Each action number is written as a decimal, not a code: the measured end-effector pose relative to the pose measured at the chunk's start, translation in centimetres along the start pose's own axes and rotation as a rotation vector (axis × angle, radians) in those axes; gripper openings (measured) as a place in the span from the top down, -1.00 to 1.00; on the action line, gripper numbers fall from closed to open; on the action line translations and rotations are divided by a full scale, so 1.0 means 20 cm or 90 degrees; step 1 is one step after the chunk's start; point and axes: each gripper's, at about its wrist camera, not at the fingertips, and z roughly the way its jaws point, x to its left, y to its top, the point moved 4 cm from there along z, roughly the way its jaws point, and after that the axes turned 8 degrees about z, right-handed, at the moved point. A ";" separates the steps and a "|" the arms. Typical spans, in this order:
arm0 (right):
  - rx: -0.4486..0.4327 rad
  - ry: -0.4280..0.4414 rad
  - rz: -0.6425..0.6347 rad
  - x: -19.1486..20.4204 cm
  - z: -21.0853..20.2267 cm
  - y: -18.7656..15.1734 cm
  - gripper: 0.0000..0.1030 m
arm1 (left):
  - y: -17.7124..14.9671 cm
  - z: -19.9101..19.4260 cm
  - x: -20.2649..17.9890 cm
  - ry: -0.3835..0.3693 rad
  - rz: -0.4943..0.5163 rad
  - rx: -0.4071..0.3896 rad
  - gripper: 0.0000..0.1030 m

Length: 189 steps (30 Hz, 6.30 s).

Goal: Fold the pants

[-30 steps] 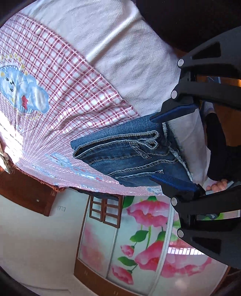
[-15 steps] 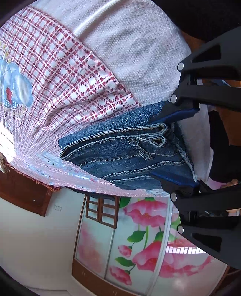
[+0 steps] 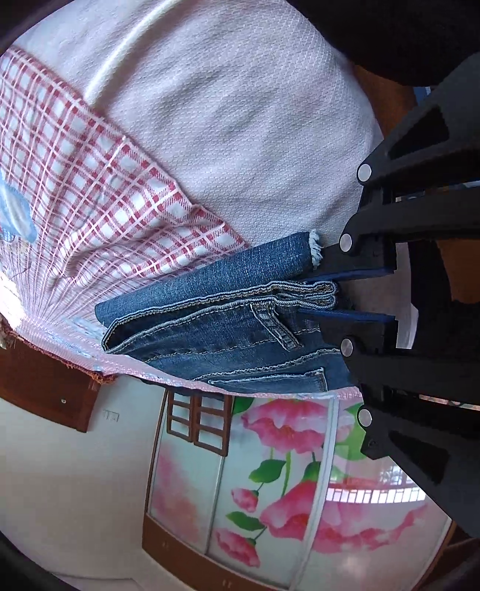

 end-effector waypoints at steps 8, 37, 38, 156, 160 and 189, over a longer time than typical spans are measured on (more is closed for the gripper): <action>-0.009 -0.050 -0.062 0.18 -0.23 0.10 0.34 | 0.12 -0.20 -0.09 0.147 0.126 -0.039 0.10; -0.114 -0.212 -0.182 0.36 0.13 0.54 0.34 | 0.30 0.11 -0.27 0.122 0.129 -0.031 -0.07; -0.149 -0.205 -0.186 0.41 0.08 0.52 0.34 | 0.30 0.11 -0.27 0.120 0.124 -0.033 -0.08; -0.025 -0.115 -0.336 0.76 0.49 0.80 0.72 | 1.13 0.43 -0.30 0.088 0.185 -0.038 0.64; -0.009 -0.140 -0.304 0.62 0.55 0.83 0.72 | 1.06 0.50 -0.22 0.094 0.174 -0.018 0.58; 0.011 -0.170 -0.166 0.26 0.07 0.15 -0.20 | 0.41 0.05 -0.14 0.423 0.152 -0.036 -0.80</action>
